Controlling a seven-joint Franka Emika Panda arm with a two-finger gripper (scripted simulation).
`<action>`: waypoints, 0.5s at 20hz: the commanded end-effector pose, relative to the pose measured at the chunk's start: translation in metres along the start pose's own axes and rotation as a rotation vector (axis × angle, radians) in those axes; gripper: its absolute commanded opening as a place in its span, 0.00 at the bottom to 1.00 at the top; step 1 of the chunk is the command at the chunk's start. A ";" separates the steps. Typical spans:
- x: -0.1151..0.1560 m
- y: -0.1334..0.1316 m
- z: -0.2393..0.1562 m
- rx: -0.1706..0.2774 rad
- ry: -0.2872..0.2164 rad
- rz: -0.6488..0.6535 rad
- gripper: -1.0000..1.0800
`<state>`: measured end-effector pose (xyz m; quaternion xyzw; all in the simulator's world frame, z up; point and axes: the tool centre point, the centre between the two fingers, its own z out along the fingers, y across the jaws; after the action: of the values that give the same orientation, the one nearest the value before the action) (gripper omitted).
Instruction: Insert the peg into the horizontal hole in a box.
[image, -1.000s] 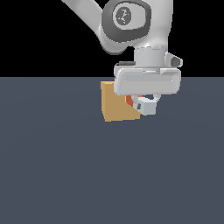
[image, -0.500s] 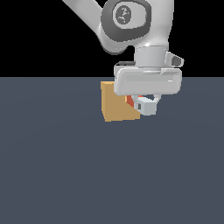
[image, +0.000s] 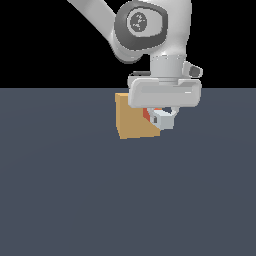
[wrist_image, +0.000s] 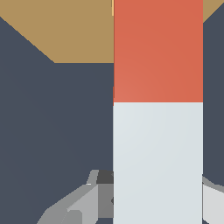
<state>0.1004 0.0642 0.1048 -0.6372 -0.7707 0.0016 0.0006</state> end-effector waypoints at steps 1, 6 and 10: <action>0.020 0.001 -0.002 -0.004 0.000 -0.003 0.00; 0.059 0.001 -0.003 -0.005 0.000 -0.003 0.00; 0.071 0.001 -0.003 -0.005 0.000 -0.003 0.00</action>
<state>0.0883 0.1268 0.1062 -0.6370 -0.7708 0.0012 -0.0004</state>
